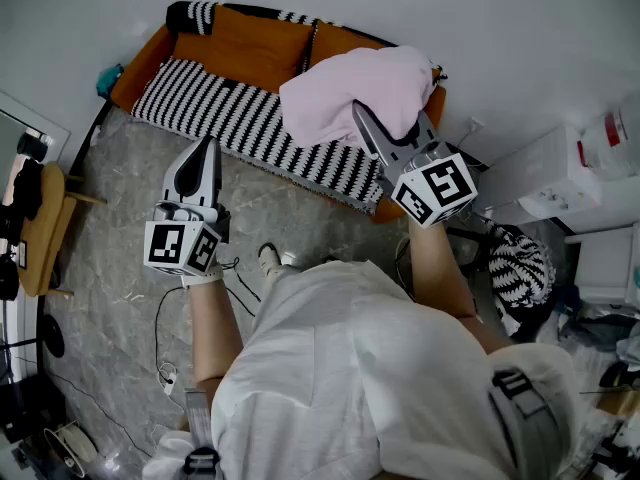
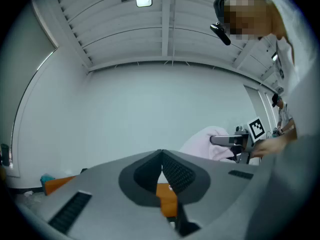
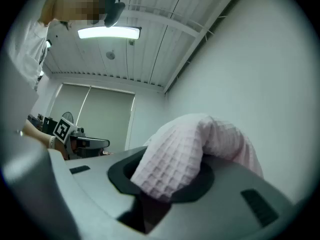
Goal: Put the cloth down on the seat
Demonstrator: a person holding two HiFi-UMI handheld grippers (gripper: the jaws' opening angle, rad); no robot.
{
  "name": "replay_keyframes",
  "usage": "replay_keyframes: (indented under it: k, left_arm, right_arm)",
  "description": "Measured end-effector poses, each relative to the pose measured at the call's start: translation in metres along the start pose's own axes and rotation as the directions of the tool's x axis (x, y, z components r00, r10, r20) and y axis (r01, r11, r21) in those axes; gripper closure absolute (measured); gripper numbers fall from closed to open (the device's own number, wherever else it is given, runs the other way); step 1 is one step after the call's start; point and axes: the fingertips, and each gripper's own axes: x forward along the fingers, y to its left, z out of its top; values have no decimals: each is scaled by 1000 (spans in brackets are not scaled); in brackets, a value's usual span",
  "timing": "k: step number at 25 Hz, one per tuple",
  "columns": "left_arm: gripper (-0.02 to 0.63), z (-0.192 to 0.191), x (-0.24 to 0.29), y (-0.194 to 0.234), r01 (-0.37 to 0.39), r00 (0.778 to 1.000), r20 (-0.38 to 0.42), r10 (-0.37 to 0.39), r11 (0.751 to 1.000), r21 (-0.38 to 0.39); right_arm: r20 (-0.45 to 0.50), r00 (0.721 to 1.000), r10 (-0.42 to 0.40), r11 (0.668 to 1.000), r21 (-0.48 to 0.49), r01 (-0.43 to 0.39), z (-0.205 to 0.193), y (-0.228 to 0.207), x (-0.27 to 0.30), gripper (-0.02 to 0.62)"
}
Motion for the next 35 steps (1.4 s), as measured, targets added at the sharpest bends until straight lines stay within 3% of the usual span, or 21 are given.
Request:
replay_keyframes:
  k: [13,18,26,35]
  left_arm:
    - [591,-16,1,4,-11,1000,-19,10,999,-31]
    - [591,-25,-7,23,-44,999,-32,43,998,-50]
    - [591,-36,-34,102,-120,991,-61,115,990,-74]
    - [591,-38,-79,224,-199,979,-67,194,978,-70]
  right_arm:
    - [-23,1000,16,1000,2,-16,-12,-3,11,486]
    - [-46,999,24,996,86,-20,-23,-3,29,485]
    - [-115,990,80,991,114,-67,-48,27,97,485]
    - [-183,973,139,985,127,-117,-70,74,190,485]
